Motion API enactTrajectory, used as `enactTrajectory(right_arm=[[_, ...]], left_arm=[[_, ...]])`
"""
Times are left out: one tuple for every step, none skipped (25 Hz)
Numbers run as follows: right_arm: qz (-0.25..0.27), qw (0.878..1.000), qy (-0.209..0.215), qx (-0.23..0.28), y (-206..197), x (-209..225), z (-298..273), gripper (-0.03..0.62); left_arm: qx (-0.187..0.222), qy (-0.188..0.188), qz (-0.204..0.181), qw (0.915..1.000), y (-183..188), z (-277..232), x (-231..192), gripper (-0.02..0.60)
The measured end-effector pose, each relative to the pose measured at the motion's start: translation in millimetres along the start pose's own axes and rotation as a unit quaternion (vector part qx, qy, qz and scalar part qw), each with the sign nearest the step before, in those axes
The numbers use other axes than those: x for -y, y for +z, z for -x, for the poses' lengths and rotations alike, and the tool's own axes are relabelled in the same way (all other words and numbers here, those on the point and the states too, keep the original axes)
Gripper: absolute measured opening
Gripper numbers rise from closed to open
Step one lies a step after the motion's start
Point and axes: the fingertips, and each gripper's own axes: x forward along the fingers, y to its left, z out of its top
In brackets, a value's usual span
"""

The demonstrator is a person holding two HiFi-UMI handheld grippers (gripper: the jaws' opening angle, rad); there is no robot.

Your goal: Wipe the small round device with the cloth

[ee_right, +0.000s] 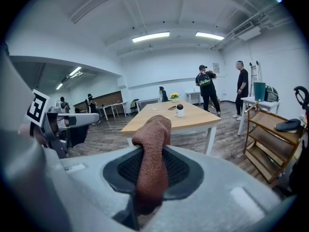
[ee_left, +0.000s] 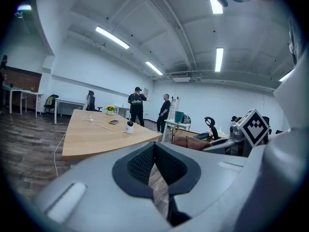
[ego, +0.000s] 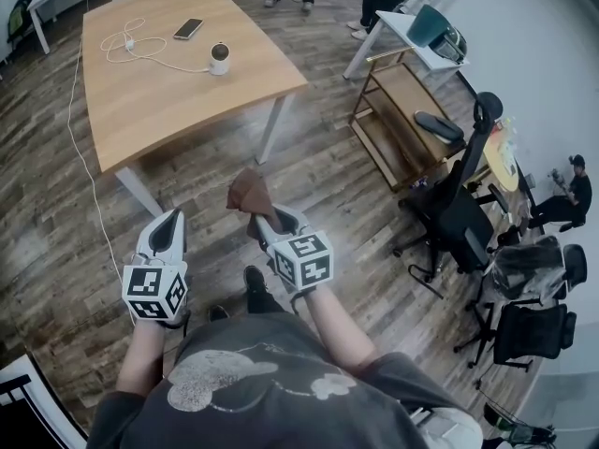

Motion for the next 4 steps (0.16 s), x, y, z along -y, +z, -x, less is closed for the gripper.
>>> enactTrajectory(right_arm=[[0.000, 1.000, -0.001, 0.001, -0.2, -0.7, 1.3, 0.077], [0.000, 1.000, -0.002, 0.001, -0.4, -1.5, 2.6, 0.077], [0.000, 1.000, -0.003, 0.001, -0.7, -2.2, 4.0, 0.077], [0.000, 1.000, -0.004, 0.001, -1.1, -3.0, 5.3, 0.077]], left_arm=[[0.000, 0.000, -0.001, 1.0000, 0.1, 1.7, 0.2, 0.018], [0.000, -0.001, -0.001, 1.0000, 0.1, 3.2, 0.7, 0.018], [0.000, -0.001, -0.001, 1.0000, 0.1, 4.8, 1.4, 0.018], [0.000, -0.002, -0.002, 1.0000, 0.0, 6.3, 2.1, 0.018]])
